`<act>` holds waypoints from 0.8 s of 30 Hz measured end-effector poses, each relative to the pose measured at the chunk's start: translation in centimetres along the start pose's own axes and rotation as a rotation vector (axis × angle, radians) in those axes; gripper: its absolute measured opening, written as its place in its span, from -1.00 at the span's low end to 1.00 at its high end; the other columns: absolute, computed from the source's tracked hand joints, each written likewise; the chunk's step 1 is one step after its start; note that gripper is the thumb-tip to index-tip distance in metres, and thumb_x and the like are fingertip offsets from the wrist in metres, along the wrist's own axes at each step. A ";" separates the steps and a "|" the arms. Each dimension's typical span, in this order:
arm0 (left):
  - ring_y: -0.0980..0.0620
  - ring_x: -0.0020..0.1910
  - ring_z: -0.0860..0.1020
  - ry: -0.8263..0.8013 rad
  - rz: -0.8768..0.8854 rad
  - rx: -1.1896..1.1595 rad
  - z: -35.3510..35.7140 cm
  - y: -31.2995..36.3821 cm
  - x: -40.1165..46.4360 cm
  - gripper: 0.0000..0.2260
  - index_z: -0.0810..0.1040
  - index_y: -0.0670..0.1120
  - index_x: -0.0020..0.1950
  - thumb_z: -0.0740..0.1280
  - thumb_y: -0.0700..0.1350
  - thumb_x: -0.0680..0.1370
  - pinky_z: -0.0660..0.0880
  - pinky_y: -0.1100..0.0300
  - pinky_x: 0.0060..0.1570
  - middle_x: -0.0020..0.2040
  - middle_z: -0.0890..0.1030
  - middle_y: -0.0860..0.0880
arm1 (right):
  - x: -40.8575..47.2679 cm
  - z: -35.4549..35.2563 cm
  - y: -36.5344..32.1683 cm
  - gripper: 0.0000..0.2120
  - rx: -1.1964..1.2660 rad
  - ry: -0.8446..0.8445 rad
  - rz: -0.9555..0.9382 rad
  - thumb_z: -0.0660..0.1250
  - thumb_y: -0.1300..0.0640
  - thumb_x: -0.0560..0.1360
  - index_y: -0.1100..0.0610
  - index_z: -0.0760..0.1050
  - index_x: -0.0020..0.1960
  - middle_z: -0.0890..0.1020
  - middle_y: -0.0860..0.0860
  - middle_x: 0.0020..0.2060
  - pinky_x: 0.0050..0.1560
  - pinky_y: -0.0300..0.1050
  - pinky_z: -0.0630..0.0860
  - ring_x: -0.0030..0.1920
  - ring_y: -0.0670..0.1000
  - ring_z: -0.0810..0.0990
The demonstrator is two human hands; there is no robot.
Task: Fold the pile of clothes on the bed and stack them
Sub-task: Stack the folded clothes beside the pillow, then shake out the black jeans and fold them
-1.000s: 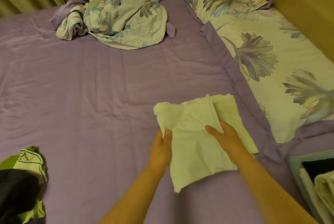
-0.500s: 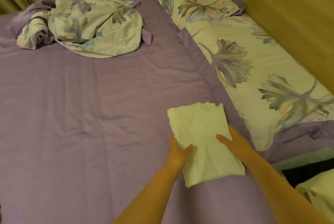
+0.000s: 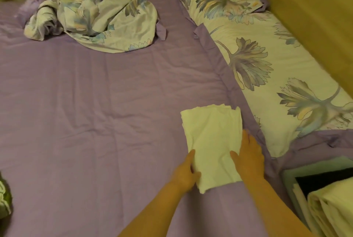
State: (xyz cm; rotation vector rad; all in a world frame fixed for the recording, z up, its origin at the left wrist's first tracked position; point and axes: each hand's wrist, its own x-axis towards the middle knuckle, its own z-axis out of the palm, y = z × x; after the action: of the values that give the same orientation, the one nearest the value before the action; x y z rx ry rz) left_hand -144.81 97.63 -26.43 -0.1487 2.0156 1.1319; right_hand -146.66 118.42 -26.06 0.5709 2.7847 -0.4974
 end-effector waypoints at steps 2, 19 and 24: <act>-0.08 0.20 0.51 0.075 -0.025 0.052 -0.4 -0.1 -2.2 -0.41 0.06 0.04 0.56 0.26 -0.11 0.60 0.43 0.19 0.13 0.28 0.51 -0.11 | -1.8 -0.6 -1.3 -0.36 -0.246 0.031 -0.126 0.19 0.04 0.59 0.05 -0.06 0.56 0.06 0.10 0.53 0.43 0.03 0.13 0.51 0.13 0.06; 0.04 -0.16 0.58 0.450 -0.090 -0.334 -4.5 -10.3 -30.5 -0.68 0.40 -0.10 0.35 0.28 -0.13 0.60 0.52 0.13 -0.06 -0.10 0.53 -0.04 | -28.6 1.1 -14.2 -0.61 -0.081 -0.414 -0.541 0.14 0.00 0.60 0.03 0.35 0.41 0.49 -0.01 0.31 0.20 -0.14 0.42 0.26 0.01 0.49; 0.04 -0.17 0.57 0.566 -0.171 -0.370 -5.0 -19.1 -41.1 -0.73 0.44 -0.13 0.30 0.27 -0.14 0.60 0.48 0.26 -0.17 -0.08 0.53 -0.07 | -37.7 3.2 -17.6 -0.63 -0.199 -0.428 -0.739 0.13 -0.04 0.60 -0.03 0.38 0.38 0.51 -0.07 0.30 0.20 -0.22 0.40 0.27 -0.04 0.49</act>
State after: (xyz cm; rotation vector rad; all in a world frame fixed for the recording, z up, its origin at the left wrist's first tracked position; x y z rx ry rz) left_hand -111.55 71.63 -9.31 -0.8998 2.1851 1.4536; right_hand -119.86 89.50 -12.36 -0.5717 2.4961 -0.4011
